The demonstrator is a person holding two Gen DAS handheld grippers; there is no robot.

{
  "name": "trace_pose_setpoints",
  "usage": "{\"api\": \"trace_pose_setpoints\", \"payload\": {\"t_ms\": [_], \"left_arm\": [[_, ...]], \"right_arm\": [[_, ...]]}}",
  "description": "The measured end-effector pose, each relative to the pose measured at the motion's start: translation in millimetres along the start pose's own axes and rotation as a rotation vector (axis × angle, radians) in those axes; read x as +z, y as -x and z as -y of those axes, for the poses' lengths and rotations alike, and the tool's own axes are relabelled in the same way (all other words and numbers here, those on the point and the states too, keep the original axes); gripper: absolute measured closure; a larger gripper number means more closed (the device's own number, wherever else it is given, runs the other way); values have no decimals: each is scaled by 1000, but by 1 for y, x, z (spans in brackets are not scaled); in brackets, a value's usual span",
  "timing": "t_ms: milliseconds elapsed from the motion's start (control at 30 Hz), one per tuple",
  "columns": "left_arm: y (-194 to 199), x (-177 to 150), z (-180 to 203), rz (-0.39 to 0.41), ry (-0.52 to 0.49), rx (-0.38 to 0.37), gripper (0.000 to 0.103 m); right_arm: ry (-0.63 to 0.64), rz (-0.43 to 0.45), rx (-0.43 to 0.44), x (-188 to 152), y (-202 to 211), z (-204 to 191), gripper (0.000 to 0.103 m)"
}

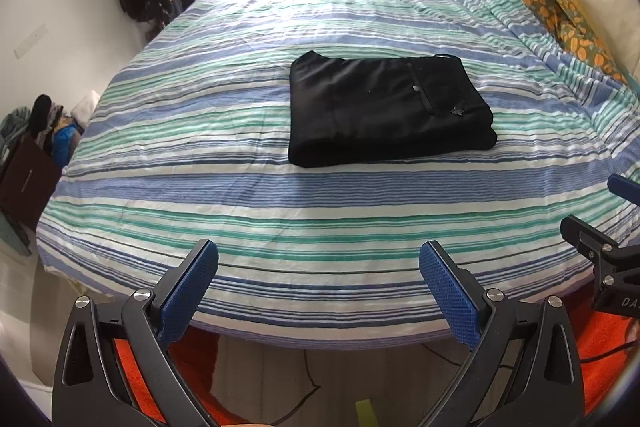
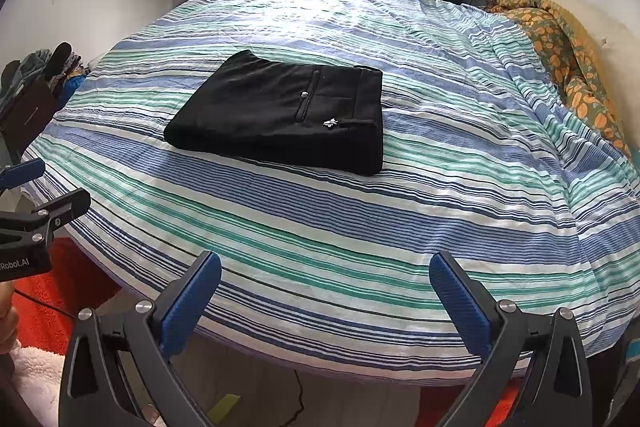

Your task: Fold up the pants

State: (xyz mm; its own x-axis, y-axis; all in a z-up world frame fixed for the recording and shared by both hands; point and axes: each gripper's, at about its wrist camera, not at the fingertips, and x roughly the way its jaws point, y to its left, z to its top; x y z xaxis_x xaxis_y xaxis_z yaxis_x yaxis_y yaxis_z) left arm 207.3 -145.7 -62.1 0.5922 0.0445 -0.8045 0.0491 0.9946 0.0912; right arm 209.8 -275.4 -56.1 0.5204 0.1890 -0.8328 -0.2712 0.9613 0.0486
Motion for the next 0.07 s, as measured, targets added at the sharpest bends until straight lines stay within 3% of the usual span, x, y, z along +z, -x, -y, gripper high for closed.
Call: {"api": "trace_pose_setpoints", "payload": {"t_ms": [67], "left_arm": [[2, 0, 1, 11, -7, 10, 2]], "right_arm": [[-1, 4, 1, 1, 0, 0, 0]]}}
